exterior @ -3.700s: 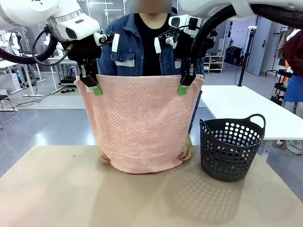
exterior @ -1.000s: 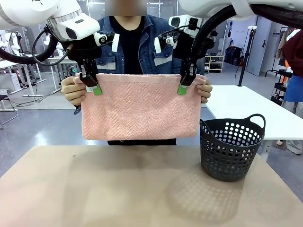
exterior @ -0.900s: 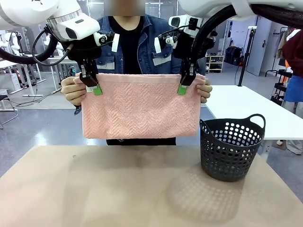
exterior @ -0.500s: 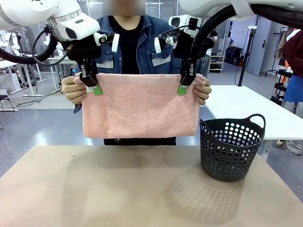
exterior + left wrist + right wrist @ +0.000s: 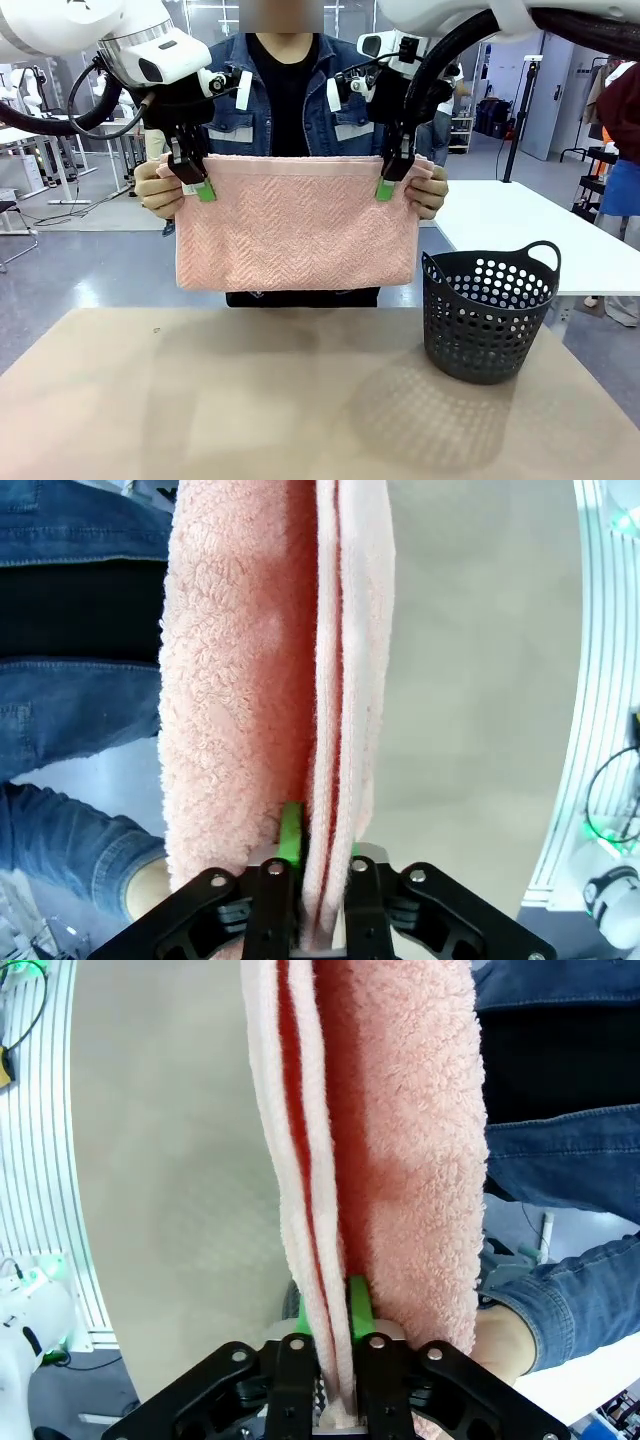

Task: Fold the towel.
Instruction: Release the end of the 100 cm Hotel Towel you were holding.

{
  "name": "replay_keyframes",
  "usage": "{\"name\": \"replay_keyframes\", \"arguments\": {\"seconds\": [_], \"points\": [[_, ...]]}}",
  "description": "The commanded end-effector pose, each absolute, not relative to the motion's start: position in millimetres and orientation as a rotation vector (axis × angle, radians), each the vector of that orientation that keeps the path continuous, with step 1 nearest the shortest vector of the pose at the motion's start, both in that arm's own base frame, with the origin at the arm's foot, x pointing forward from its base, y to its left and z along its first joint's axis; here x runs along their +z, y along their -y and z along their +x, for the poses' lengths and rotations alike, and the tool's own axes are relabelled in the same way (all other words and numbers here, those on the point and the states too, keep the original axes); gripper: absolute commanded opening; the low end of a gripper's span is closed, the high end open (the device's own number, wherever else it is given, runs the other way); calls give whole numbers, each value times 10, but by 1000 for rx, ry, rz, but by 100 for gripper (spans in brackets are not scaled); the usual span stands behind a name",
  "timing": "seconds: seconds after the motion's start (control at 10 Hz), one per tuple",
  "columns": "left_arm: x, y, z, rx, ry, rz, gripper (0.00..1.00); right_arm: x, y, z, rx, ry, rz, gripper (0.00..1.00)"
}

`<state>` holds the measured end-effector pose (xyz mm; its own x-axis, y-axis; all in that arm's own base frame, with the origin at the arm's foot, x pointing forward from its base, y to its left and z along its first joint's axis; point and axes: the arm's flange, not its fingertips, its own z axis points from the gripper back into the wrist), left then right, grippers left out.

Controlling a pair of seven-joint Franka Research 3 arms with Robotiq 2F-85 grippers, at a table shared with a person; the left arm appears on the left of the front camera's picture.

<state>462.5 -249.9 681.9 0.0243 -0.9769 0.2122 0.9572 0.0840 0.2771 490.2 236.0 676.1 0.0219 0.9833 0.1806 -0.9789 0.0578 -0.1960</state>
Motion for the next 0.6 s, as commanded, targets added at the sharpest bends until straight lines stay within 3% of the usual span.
{"name": "replay_keyframes", "arguments": {"seconds": [0.0,0.1,0.2,0.3,0.4,0.5], "points": [[6893,2515,4682,-1459,374,61,81,6849,-2292,4877,1493,305,23,72],[6939,2494,4696,-1448,377,60,46,6907,-2291,4870,1477,315,23,76],[7002,2466,4706,-1438,377,53,100,6995,-2276,4847,1456,307,24,100],[7084,2408,4689,-1430,389,30,84,7111,-2229,4798,1444,315,56,100],[7232,2297,4642,-1395,408,-9,100,7296,-2109,4726,1416,353,102,100],[7390,2161,4578,-1341,426,-35,100,7475,-1956,4649,1370,393,118,85]]}}
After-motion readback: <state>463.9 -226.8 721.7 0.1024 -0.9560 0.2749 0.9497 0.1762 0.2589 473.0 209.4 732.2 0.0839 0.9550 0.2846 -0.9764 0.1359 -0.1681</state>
